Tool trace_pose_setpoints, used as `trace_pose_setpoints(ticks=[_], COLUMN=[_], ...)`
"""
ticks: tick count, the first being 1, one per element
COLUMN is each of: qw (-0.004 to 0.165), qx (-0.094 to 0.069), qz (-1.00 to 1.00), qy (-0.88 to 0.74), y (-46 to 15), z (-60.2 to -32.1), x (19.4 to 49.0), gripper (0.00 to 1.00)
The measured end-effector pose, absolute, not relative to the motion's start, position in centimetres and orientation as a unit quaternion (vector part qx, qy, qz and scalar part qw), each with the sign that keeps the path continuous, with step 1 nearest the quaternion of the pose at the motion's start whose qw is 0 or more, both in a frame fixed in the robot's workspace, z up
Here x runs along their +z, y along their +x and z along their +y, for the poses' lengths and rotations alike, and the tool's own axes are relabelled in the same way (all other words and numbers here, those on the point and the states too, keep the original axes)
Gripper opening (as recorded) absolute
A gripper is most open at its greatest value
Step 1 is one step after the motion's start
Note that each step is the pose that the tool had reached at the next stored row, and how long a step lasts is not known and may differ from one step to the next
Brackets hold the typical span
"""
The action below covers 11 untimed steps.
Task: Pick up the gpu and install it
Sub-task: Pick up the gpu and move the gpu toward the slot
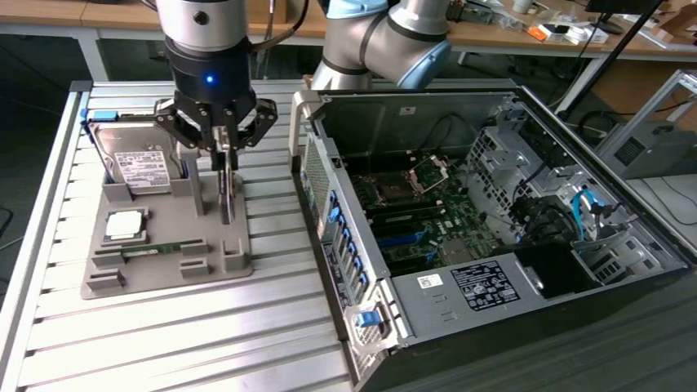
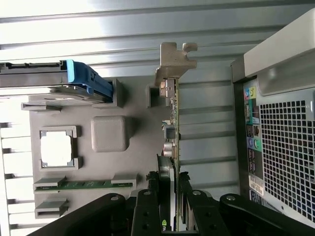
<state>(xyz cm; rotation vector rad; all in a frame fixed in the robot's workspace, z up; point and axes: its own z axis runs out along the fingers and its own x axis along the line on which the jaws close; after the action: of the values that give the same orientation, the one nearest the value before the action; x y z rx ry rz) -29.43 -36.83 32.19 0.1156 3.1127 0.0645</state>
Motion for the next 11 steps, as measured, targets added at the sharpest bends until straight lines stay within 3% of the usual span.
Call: trace_pose_setpoints(ticks=[11], qw=[0.013], qx=[0.021], qz=[0.999], qy=[0.037], y=[-29.4], z=[-36.8], x=[33.7], gripper=[0.27])
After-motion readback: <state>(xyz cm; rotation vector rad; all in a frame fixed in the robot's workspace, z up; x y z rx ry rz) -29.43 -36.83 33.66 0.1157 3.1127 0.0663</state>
